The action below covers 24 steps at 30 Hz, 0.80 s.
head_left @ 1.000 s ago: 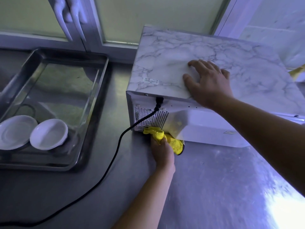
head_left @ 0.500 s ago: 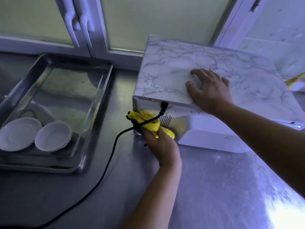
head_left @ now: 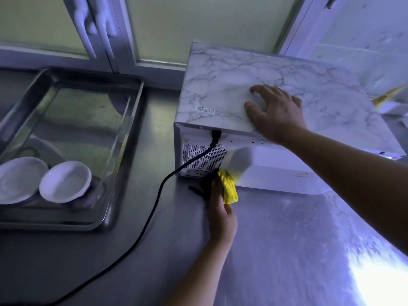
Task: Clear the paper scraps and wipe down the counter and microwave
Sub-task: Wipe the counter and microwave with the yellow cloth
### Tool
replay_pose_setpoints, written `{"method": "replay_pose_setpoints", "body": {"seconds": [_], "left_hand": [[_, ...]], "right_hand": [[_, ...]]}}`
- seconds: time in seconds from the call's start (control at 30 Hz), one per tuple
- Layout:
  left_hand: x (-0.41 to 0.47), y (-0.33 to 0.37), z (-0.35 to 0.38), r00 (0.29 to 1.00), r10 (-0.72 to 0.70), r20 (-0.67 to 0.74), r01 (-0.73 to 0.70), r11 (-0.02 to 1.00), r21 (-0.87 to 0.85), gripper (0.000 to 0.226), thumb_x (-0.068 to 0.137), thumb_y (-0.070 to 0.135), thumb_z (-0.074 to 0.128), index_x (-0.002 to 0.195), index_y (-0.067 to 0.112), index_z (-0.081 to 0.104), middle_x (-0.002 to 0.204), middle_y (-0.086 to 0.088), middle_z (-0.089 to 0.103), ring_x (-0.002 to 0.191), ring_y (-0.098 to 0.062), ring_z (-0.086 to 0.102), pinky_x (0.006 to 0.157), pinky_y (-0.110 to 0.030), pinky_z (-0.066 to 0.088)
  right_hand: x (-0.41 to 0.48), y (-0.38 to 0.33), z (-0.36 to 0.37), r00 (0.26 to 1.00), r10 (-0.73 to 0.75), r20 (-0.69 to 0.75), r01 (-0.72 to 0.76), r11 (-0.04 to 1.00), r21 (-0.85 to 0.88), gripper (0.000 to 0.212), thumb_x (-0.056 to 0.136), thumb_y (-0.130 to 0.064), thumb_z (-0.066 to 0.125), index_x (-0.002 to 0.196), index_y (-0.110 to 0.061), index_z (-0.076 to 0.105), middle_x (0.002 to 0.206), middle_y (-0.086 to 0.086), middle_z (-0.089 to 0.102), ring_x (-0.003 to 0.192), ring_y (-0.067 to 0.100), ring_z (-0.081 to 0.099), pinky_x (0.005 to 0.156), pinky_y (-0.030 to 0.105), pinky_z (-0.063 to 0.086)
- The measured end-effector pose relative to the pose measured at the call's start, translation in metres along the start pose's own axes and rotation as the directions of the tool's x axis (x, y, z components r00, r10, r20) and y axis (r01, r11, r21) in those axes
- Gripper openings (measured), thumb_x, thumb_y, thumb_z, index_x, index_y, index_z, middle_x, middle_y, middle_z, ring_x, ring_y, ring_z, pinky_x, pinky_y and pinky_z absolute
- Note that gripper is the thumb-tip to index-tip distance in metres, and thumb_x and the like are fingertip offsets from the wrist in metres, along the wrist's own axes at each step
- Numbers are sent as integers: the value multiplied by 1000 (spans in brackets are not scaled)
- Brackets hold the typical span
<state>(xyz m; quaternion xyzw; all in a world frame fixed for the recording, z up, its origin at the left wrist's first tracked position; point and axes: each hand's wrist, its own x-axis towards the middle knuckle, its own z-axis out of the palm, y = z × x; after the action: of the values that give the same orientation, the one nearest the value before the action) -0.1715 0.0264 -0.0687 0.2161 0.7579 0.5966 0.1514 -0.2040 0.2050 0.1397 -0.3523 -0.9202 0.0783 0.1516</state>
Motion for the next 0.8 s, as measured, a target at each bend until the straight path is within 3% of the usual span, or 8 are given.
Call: {"method": "replay_pose_setpoints", "body": {"seconds": [0.07,0.13,0.2,0.27,0.4,0.5,0.7,0.8], "left_hand": [[5,3,-12,949,-303,87,312,942,-124,43,98,7,52,140,15,55,132,-1,63,118,-14,59,94,-18,47],[13,10,-21,798,-575,183,598,713,-366,26,98,15,57,122,17,64,99,3,73,93,-18,68,75,-27,53],[18,17,-31,714,-673,193,620,481,-619,21,97,11,55,116,19,63,89,3,73,78,-17,70,65,-31,55],[27,19,-44,673,-738,51,499,401,-768,37,94,0,50,121,24,60,106,0,71,83,-15,69,71,-36,57],[61,19,-49,715,-642,-278,316,651,-691,55,91,-10,42,138,16,52,135,-12,60,118,-30,61,102,-50,50],[74,26,-25,748,-575,-333,281,728,-626,64,87,-13,34,143,16,45,136,-19,57,119,-41,58,98,-57,50],[65,18,-2,715,-521,-466,306,833,-462,57,93,-7,44,147,6,40,144,-19,49,127,-34,50,102,-22,39],[55,29,17,737,-524,-427,316,825,-469,50,94,-7,46,142,6,46,140,-20,54,123,-34,54,102,-31,41]], "right_hand": [[0,0,0,1000,5,1,-5,1000,8,54,91,-58,39,138,-34,49,150,-4,47,144,19,33,113,45,20],[0,-1,0,1000,4,-1,-4,1000,10,54,91,-58,39,138,-33,50,149,-4,48,143,19,33,113,44,20],[0,0,0,1000,4,-2,-4,1000,12,55,91,-58,39,139,-32,50,150,-4,48,143,18,33,113,43,20],[0,-1,-1,1000,2,-3,-2,1000,14,56,91,-58,39,140,-32,49,150,-4,47,143,19,33,113,43,20],[0,0,0,1000,-1,-9,1,1000,6,56,91,-58,40,140,-31,50,150,-4,48,143,19,35,113,43,21],[1,0,0,1000,1,-14,-1,1000,3,55,92,-57,42,140,-31,50,149,-3,48,142,20,35,113,43,22],[-3,-2,-2,1000,-19,-14,19,1000,-2,53,95,-54,45,141,-29,48,151,-3,46,144,20,32,114,43,19],[-2,-3,-3,999,-28,-17,28,1000,-2,51,95,-53,45,139,-28,50,147,-3,49,142,20,34,113,44,20]]}}
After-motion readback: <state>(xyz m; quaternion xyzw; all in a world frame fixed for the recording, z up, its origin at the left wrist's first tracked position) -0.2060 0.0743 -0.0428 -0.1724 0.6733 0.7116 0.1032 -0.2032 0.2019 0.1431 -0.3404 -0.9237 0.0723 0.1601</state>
